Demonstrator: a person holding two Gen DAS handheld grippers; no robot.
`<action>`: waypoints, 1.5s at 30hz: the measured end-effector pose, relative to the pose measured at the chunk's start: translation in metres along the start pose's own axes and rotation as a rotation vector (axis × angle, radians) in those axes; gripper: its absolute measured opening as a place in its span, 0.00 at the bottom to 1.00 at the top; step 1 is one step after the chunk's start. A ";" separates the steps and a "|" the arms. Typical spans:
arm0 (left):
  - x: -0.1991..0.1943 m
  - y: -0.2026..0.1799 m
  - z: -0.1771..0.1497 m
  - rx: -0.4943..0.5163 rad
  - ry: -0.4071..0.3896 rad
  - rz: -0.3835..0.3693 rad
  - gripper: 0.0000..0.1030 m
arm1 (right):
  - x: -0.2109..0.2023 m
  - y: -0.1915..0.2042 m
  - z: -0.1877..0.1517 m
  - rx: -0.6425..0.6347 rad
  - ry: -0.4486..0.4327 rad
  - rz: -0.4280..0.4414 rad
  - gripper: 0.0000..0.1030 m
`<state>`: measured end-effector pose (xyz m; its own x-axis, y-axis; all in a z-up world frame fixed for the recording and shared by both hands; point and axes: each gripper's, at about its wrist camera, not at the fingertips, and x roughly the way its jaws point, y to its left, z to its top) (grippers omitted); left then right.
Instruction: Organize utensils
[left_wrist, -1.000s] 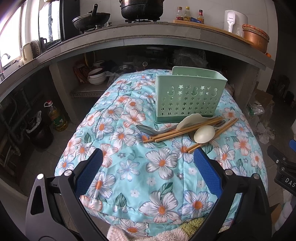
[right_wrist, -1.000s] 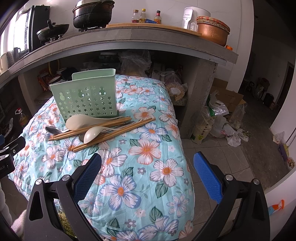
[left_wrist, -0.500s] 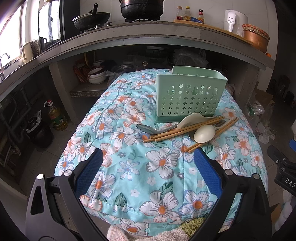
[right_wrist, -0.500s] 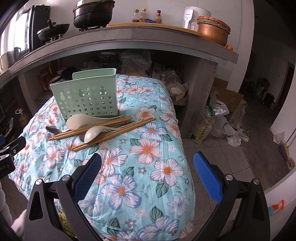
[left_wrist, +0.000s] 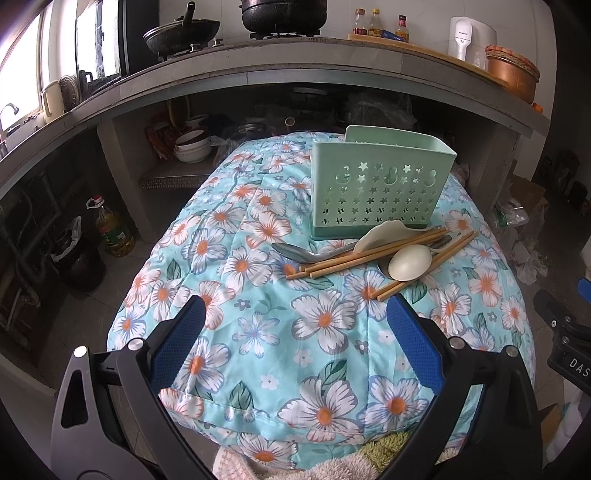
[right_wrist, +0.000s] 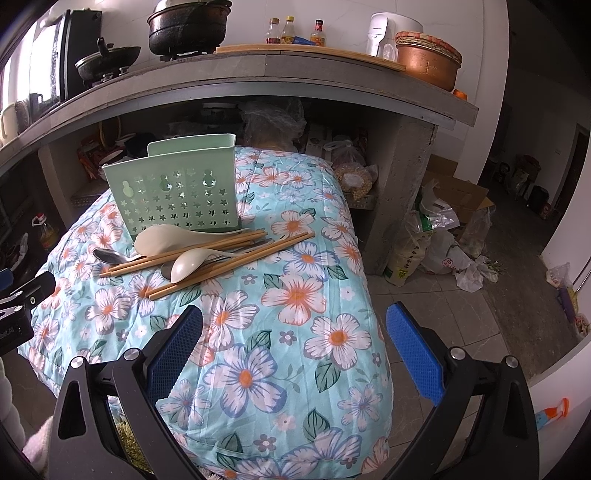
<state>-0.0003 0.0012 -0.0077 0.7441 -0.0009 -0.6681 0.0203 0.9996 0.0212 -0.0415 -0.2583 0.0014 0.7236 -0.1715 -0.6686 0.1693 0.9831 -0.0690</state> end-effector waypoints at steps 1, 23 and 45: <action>0.000 0.000 -0.001 0.001 0.000 0.000 0.92 | 0.000 0.000 -0.001 0.001 0.000 0.000 0.94; 0.061 0.022 0.003 0.033 0.133 -0.078 0.92 | 0.041 0.039 -0.008 0.046 0.113 0.024 0.94; 0.139 0.037 -0.001 0.059 0.201 -0.167 0.92 | 0.111 0.092 -0.042 -0.027 0.307 0.139 0.94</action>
<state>0.1032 0.0379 -0.1012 0.5795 -0.1543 -0.8002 0.1755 0.9825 -0.0624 0.0268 -0.1839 -0.1104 0.5023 -0.0130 -0.8646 0.0625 0.9978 0.0214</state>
